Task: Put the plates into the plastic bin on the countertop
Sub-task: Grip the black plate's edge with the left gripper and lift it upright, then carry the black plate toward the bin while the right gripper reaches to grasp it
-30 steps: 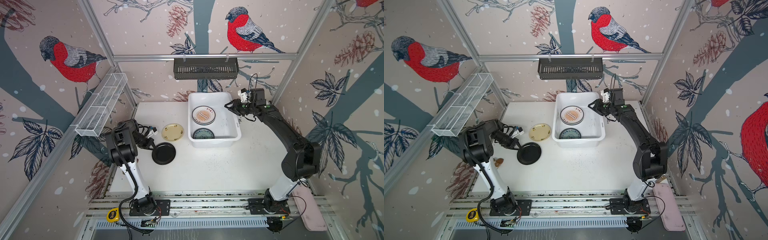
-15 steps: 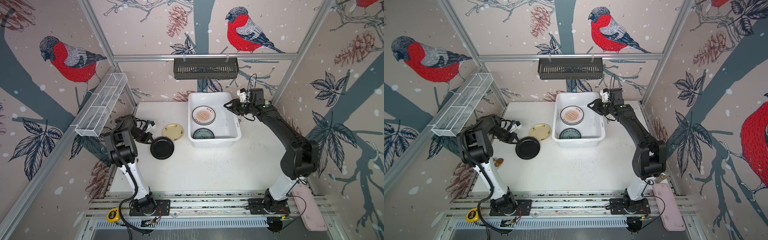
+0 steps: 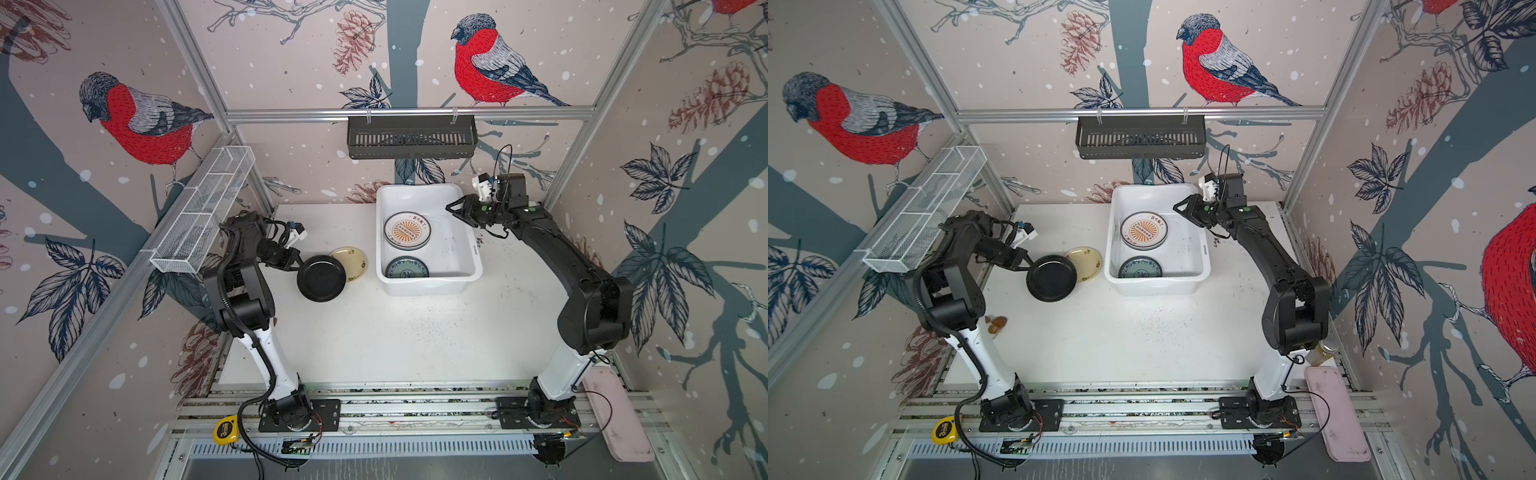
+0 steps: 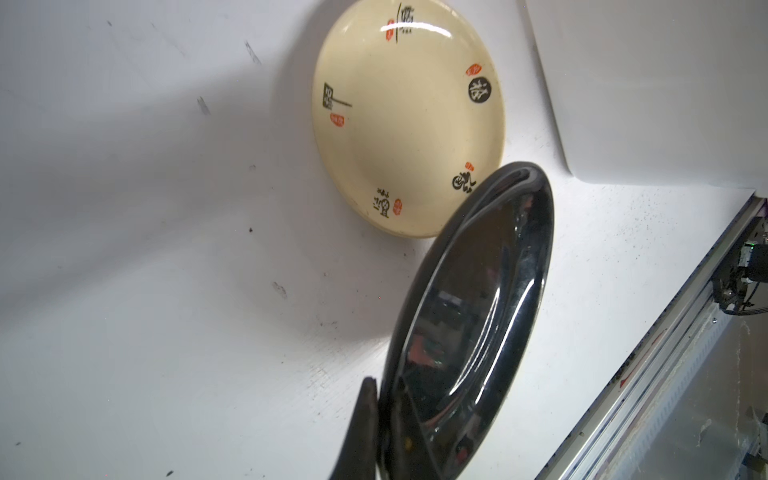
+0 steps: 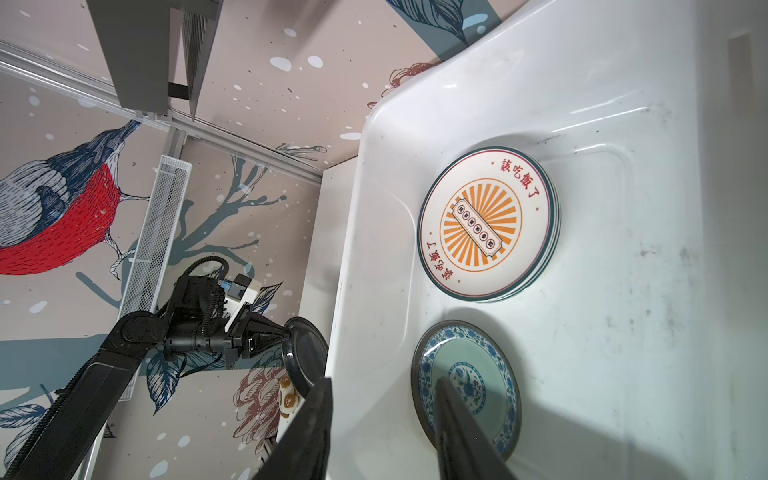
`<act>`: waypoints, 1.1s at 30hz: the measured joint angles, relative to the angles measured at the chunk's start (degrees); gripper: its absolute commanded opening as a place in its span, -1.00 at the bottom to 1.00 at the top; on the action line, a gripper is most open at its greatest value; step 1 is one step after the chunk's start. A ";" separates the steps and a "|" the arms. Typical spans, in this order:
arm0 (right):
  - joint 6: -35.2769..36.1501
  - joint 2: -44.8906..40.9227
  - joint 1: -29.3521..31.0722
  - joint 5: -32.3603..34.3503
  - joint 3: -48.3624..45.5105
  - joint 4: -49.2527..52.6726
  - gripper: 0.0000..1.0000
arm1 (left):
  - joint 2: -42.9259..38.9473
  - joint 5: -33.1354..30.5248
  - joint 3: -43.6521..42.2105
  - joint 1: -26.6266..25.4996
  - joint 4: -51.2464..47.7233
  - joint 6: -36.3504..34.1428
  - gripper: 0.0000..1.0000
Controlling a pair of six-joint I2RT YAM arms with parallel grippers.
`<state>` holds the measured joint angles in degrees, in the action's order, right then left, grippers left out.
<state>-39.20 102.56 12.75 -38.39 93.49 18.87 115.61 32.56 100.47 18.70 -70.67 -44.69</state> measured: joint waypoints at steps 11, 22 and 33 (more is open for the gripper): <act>2.93 3.41 2.21 -1.33 7.17 3.69 -0.15 | -0.28 3.26 14.93 -6.49 -5.55 3.06 -1.00; 8.02 7.48 6.78 -2.12 16.24 11.15 -0.08 | 1.27 6.45 27.56 -11.50 -6.69 8.72 -1.00; 13.03 8.74 12.04 0.85 23.06 18.91 -0.05 | 3.69 7.89 33.33 -21.66 -6.19 13.14 -1.00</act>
<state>-26.17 111.31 24.80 -37.54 116.55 37.78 119.31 40.45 133.80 -2.96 -76.86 -31.55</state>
